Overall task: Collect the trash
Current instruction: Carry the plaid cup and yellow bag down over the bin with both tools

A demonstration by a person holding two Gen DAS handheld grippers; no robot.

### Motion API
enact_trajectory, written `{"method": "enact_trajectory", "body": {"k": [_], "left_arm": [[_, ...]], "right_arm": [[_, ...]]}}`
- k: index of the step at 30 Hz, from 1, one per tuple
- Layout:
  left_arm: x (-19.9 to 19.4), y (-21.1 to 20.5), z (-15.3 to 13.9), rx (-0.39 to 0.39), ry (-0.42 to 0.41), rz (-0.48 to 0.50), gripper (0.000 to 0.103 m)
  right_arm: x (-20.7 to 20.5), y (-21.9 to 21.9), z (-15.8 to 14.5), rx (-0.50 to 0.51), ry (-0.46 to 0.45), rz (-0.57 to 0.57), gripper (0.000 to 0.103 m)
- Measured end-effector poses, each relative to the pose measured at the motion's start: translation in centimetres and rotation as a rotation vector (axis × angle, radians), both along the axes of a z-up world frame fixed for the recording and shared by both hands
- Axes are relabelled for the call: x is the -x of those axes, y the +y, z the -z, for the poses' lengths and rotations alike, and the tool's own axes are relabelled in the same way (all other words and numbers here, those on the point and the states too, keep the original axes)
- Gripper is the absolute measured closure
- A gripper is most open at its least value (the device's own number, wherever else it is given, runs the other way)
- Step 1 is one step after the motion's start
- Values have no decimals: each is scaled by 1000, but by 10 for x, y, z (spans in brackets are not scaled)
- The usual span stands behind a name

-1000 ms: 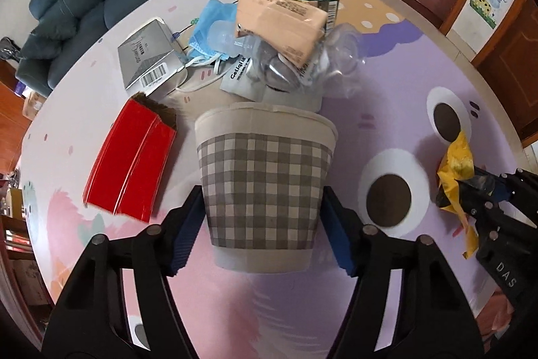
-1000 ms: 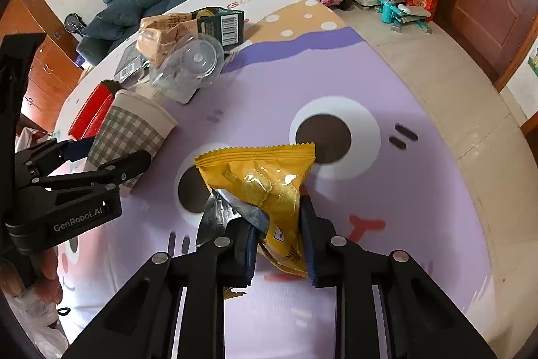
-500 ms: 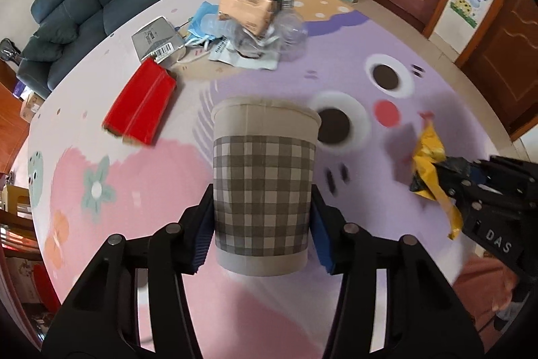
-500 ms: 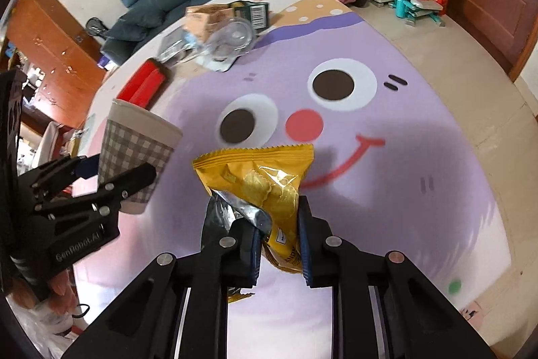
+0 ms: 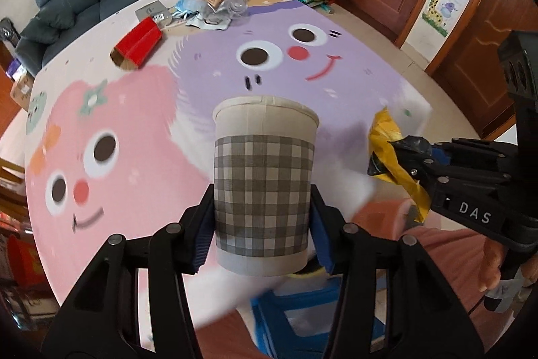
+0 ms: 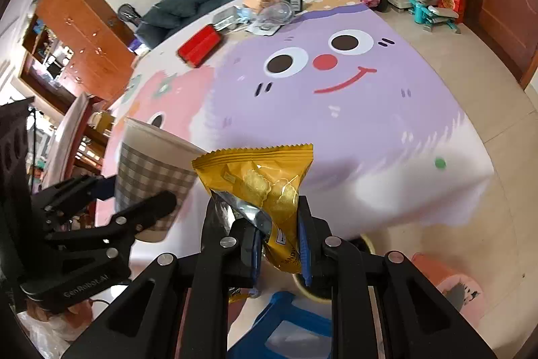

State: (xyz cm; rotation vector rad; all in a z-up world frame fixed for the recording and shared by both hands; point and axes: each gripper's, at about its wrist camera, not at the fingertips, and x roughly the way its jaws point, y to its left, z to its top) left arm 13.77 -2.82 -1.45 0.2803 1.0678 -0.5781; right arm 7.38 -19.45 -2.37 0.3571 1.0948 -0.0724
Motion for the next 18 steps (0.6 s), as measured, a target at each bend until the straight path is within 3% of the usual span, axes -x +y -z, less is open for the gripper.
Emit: {"method": "enact_trajectory", "body": {"k": [9,18], "left_arm": [[81,9,8,46,39,26,56],[136,0,67,14,147,98,56]], "right_arm": [[76,15,-4,-16,-11,-15,85],[129,4,68,-52,108,52,86]]}}
